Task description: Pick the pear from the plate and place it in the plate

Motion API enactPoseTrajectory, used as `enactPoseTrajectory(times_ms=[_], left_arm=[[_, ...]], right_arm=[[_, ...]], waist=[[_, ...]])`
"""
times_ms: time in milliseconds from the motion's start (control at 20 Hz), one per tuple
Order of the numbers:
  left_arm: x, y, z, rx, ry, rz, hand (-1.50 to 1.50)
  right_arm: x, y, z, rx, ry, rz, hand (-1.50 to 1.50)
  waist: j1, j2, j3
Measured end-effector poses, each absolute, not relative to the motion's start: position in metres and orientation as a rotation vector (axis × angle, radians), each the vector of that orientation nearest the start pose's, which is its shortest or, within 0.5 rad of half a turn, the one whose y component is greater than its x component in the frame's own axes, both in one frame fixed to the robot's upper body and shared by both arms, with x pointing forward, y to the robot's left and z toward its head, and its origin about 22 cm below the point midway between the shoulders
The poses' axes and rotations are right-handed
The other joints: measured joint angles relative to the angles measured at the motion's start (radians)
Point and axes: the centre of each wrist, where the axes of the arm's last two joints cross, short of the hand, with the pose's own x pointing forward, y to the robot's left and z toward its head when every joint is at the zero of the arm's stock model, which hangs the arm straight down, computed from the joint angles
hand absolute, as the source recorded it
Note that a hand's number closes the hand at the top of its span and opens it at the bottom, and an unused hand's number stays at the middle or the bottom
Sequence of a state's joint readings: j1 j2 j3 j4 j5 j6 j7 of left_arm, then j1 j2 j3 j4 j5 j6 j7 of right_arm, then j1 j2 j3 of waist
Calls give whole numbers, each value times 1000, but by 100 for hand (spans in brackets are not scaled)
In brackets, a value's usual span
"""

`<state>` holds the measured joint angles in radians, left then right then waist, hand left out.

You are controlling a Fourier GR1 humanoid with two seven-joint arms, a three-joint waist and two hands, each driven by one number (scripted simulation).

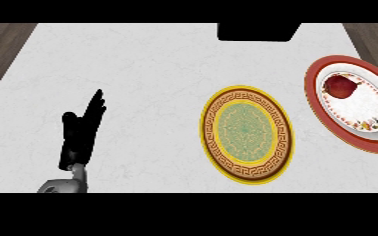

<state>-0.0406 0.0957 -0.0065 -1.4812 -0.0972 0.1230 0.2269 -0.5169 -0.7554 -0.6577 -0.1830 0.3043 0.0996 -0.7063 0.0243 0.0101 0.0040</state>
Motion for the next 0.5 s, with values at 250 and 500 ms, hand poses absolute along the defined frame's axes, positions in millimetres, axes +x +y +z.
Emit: enactPoseTrajectory(times_ms=[250,500], left_arm=[[254,246,-4,226,-1295,-48,0],[251,245,-7,221,-1292,-48,0]], right_arm=[[230,-546,4,-756,-1479,-6,-150],[217,-554,3,-785,-1487,-43,-150]], waist=[[2,1,1],[2,1,1]])
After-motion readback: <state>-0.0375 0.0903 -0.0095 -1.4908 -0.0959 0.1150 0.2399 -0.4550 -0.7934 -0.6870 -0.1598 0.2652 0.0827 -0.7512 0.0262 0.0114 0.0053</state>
